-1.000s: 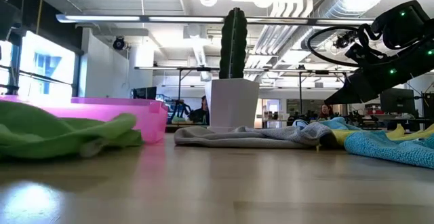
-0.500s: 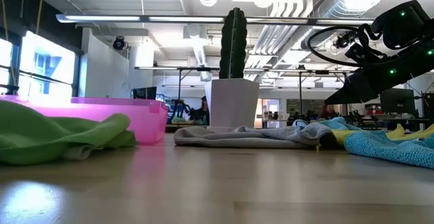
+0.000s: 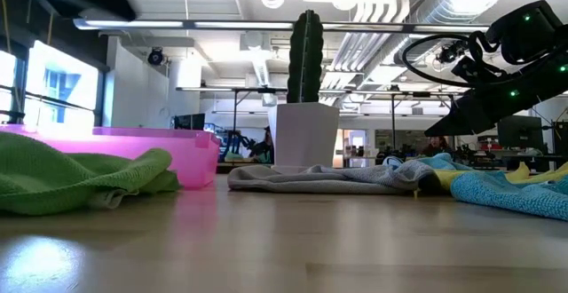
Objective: Fold microfiber towels
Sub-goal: Adjust the colored microfiber cloths on the table
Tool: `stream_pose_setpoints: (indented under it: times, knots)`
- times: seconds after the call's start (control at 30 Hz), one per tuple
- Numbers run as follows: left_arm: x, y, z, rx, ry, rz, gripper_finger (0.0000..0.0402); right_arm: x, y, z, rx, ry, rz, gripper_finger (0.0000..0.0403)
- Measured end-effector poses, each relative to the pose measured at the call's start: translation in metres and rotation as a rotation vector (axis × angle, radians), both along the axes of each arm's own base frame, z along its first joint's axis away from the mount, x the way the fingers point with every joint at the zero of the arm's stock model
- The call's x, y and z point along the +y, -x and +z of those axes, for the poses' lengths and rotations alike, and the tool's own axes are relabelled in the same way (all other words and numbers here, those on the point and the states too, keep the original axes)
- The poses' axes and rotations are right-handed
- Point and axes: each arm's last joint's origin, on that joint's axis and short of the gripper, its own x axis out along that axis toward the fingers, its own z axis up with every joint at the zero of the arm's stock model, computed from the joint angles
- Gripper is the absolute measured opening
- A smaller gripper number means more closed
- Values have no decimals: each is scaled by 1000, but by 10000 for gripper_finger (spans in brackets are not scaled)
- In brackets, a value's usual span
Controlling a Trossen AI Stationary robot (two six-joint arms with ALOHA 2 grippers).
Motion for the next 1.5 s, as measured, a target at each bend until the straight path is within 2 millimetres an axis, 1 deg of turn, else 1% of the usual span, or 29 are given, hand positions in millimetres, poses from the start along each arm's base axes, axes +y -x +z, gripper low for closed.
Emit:
stream_pose_setpoints:
  times: [0.1,0.27,0.43,0.67,0.73,0.9,1.03,1.1,1.2,1.37,1.43,1.5]
  knots:
    - [9,-14,5,-47,22,-24,178,0,0,0,0,0,0,177]
    - [26,-28,6,-27,8,-75,178,0,0,0,0,0,0,177]
    - [42,-36,6,-17,-55,-74,178,0,0,0,0,0,0,177]
    - [58,-43,6,-13,-56,-30,178,0,0,0,-11,-6,-4,177]
    - [60,-44,6,-10,-61,-33,178,0,-1,1,-87,-77,-20,177]
    - [71,-49,7,-6,-114,-47,178,3,-5,7,-398,-409,-40,177]
    - [83,-53,7,-2,-114,-15,178,3,-5,8,-494,-521,-90,177]
    - [88,-55,7,1,-98,-9,178,2,-5,8,-498,-521,-98,177]
    - [92,-56,7,5,-86,-7,178,2,-5,8,-474,-472,-100,177]
    - [92,-57,7,-4,-85,-8,178,1,-4,9,-443,-400,-112,177]
    - [92,-58,8,-12,-96,-21,178,2,-6,10,-428,-388,-39,177]
    - [92,-58,9,-17,-114,-38,178,4,-8,14,-428,-375,86,177]
